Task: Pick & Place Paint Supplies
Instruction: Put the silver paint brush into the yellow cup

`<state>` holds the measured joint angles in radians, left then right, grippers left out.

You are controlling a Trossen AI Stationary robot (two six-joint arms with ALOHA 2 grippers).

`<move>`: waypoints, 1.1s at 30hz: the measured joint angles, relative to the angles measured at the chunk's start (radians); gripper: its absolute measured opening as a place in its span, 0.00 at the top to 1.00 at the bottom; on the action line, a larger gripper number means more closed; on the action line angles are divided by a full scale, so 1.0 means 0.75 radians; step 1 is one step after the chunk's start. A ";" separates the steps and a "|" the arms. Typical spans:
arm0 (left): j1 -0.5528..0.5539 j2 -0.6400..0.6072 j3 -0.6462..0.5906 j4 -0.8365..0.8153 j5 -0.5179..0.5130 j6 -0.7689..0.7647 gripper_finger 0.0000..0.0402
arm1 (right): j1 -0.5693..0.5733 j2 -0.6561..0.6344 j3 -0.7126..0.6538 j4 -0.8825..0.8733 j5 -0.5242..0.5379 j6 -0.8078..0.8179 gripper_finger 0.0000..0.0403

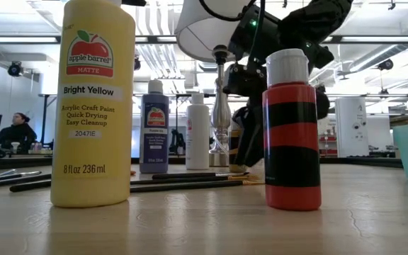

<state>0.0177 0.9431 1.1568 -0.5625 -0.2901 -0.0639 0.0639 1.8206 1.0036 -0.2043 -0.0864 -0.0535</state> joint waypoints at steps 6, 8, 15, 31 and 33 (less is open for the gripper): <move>0.000 0.000 0.000 0.000 0.000 0.000 0.28 | 0.001 0.000 0.010 0.007 0.050 0.027 0.54; 0.000 0.000 0.000 0.000 0.000 0.000 0.28 | 0.001 0.000 0.008 0.007 0.085 0.036 0.55; 0.000 0.000 0.000 -0.001 0.000 0.000 0.28 | 0.003 0.028 0.006 0.024 0.084 0.062 0.57; 0.001 0.000 0.000 -0.021 0.000 0.000 0.28 | 0.008 0.059 0.003 0.002 0.138 0.041 0.61; 0.000 0.000 0.000 -0.021 0.000 0.000 0.28 | 0.008 0.058 0.003 -0.004 0.146 0.035 0.63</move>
<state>0.0178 0.9432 1.1568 -0.5781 -0.2901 -0.0639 0.0700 1.8642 1.0061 -0.2076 0.0232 -0.0270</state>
